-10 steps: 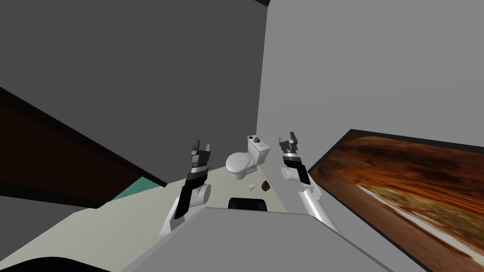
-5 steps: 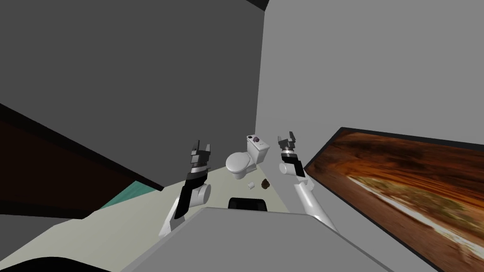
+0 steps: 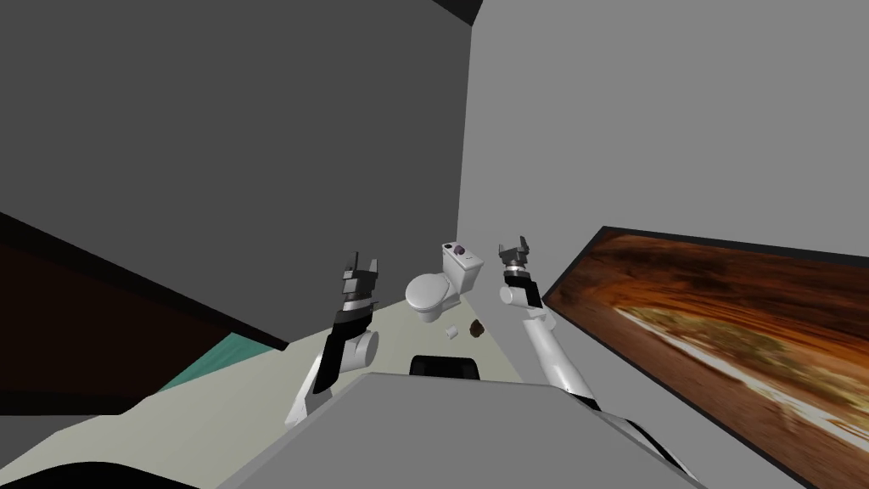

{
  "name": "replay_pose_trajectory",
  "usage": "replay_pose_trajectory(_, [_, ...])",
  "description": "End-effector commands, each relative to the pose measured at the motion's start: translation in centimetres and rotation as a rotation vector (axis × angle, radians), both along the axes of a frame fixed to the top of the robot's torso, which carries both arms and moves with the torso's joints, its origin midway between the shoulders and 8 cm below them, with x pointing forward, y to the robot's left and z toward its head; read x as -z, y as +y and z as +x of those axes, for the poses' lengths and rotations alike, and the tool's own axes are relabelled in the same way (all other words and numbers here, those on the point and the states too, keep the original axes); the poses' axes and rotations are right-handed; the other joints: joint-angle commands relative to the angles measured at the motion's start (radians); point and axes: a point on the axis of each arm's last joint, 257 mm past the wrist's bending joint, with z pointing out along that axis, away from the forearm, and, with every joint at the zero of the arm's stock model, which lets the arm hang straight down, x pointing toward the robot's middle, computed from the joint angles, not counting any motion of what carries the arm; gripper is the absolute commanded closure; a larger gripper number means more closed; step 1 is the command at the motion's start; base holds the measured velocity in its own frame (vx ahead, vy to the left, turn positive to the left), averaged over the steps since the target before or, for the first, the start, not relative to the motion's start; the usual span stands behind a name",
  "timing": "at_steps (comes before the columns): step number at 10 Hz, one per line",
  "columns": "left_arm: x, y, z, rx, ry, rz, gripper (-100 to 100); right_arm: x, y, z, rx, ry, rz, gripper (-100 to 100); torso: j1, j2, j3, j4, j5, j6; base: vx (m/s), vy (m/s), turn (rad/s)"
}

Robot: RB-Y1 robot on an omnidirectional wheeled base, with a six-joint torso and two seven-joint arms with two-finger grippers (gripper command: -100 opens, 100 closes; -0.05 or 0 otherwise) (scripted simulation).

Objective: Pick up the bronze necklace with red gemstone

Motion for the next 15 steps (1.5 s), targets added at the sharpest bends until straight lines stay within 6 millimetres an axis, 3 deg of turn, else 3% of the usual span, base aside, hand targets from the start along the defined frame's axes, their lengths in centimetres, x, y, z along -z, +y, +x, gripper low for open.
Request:
replay_pose_trajectory(1, [0.0, 0.0, 0.0, 0.000, 0.000, 0.000, 0, 0.1, -1.0, 1.4, -0.017, 0.005, 0.076, -100, 0.000, 0.000, 0.000, 0.000, 0.000, 0.000, -0.012, 0.070, -0.085])
replay_pose_trajectory(8, [0.0, 0.0, 0.0, 0.000, 0.000, 0.000, 0, 3.7, -4.3, 5.5, -0.051, 0.068, 0.308, -100, 0.000, -0.002, -0.001, 0.000, 0.000, 0.000, 0.003, 0.060, -0.059])
replay_pose_trajectory(11, [0.0, 0.0, 0.0, 0.000, 0.000, 0.000, 0, 4.2, -5.7, 7.5, -0.089, 0.063, 0.470, -100, -0.001, -0.002, -0.001, -0.001, 0.000, 0.000, 0.014, 0.051, -0.052])
replay_pose_trajectory(12, [0.0, 0.0, 0.0, 0.000, 0.000, 0.000, 0, 5.6, -5.9, 7.7, -0.080, 0.090, 0.478, -100, -0.001, -0.002, -0.001, 0.000, 0.000, 0.000, 0.028, 0.048, -0.044])
replay_pose_trajectory(15, [0.0, 0.0, 0.0, 0.000, 0.000, 0.000, 0, 7.2, -6.6, 8.8, -0.092, 0.110, 0.569, -100, -0.002, -0.003, -0.002, -0.001, 0.000, 0.000, 0.019, 0.033, -0.033])
